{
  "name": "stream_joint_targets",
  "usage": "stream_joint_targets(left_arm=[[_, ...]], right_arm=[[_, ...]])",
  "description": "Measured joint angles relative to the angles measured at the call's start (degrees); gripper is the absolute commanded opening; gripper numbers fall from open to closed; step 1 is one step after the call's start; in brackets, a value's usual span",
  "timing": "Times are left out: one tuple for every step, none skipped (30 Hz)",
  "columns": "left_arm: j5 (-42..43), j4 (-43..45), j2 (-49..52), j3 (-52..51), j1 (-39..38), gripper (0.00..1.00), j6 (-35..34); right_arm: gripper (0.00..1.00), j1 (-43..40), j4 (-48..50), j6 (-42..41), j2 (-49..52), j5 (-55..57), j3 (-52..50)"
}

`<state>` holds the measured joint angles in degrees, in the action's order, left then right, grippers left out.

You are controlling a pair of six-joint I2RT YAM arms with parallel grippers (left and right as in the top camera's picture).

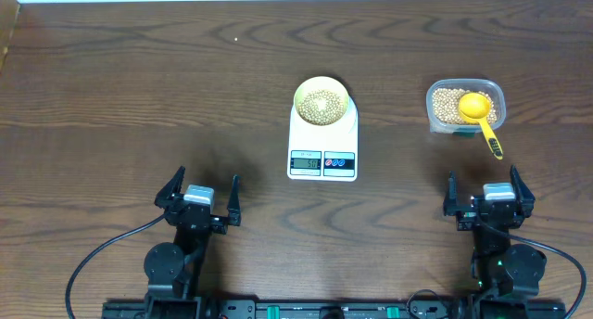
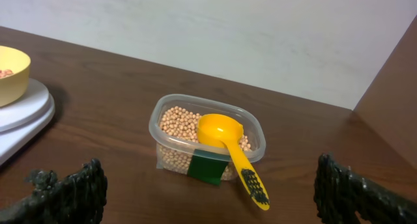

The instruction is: Scoop item into bowl and weigh 50g on scale

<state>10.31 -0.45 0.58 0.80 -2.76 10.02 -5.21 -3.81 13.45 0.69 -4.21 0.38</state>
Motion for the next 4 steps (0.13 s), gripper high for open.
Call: stream_joint_targets(left_arm=[[0.0,0.0,0.0,0.0,0.0,1.0,0.0],[0.0,0.0,0.0,0.0,0.0,1.0,0.0],[0.0,0.0,0.0,0.0,0.0,0.99,0.0],[0.0,0.0,0.0,0.0,0.0,0.99,0.0]], right_arm=[[0.99,0.0,0.02,0.0,0.0,0.0,0.0],[0.99,0.0,0.0,0.0,0.0,0.0,0.0],[0.99,0.0,0.02,0.0,0.0,0.0,0.0],[0.99,0.0,0.0,0.0,0.0,0.0,0.0]])
